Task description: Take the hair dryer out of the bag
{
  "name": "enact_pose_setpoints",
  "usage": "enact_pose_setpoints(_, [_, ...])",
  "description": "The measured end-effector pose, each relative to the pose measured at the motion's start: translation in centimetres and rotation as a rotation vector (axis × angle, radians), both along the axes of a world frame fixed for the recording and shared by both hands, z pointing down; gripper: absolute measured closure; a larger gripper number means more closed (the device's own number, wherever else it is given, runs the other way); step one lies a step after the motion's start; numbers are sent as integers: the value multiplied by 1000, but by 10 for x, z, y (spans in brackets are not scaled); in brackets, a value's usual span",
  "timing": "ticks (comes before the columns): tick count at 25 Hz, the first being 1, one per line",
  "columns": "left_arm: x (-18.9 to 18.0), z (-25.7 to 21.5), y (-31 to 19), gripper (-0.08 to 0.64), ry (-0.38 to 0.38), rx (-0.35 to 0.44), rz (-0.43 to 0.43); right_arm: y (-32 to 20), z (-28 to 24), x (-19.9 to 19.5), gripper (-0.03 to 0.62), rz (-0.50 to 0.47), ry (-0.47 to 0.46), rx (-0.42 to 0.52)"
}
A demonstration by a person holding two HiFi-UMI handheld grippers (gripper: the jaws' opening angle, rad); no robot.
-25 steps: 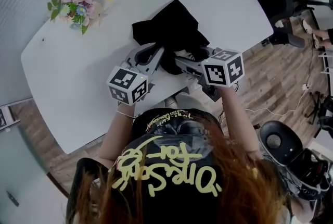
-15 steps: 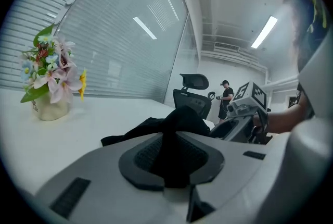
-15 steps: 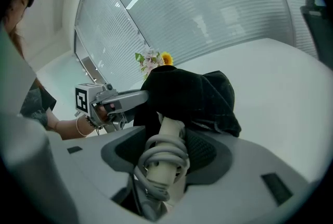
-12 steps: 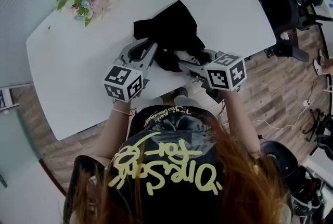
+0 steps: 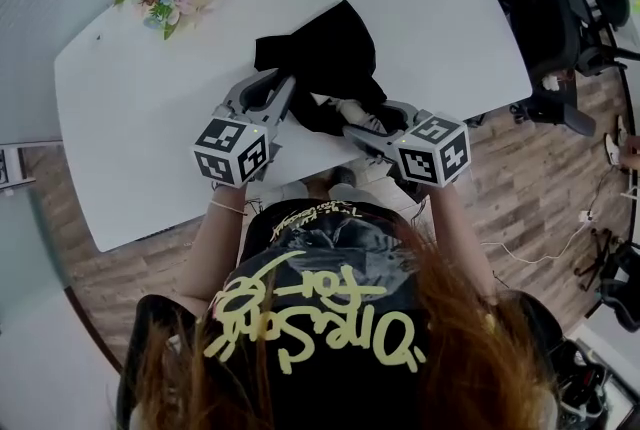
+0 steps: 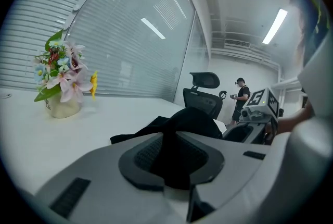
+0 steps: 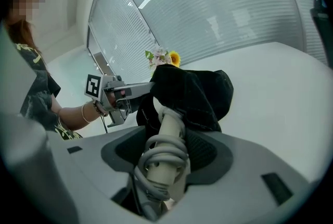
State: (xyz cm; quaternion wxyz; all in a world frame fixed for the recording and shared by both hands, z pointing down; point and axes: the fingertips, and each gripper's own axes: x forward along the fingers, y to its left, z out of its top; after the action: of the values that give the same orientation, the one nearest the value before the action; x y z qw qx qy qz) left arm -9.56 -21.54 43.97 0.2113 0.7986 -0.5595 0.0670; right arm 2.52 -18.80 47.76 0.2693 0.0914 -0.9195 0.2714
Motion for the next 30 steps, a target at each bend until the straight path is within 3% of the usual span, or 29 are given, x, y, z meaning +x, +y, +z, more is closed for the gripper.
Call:
enact_pose_setpoints(10, [2, 0, 0, 499, -15, 1, -20, 7, 9, -2, 345, -29, 18, 85])
enact_pose_setpoints(16, [2, 0, -2, 502, -13, 6, -11, -1, -5, -8, 345, 0, 39, 268])
enact_pose_setpoints(19, [2, 1, -3, 507, -8, 9, -5, -3, -4, -17, 345, -25, 64, 234])
enact_pose_setpoints(25, [2, 0, -4, 509, 1, 14, 27, -6, 4, -25, 345, -68, 213, 173])
enact_pose_setpoints(30, [2, 0, -6, 512, 15, 22, 60, -13, 16, -28, 350, -85, 333, 208])
